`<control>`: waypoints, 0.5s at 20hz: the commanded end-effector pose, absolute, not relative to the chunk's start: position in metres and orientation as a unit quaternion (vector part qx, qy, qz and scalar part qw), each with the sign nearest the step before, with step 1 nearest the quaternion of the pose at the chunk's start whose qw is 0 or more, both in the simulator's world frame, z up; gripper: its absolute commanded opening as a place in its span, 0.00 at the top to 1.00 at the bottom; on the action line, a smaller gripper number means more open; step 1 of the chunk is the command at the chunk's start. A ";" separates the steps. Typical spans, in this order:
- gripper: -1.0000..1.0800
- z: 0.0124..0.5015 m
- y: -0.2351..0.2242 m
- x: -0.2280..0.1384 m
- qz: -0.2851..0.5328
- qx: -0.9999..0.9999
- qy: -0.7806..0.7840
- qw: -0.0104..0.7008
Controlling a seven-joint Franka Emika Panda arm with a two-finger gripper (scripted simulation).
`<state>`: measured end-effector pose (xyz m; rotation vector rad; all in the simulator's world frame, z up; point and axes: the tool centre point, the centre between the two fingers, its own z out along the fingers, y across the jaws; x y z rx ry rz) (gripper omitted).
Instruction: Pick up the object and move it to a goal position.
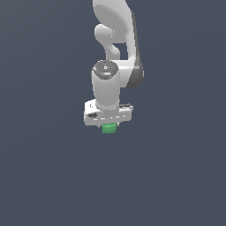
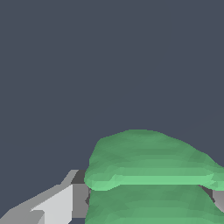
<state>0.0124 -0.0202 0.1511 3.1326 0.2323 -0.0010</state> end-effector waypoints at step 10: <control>1.00 0.234 0.022 -0.024 0.000 0.997 0.074 0.001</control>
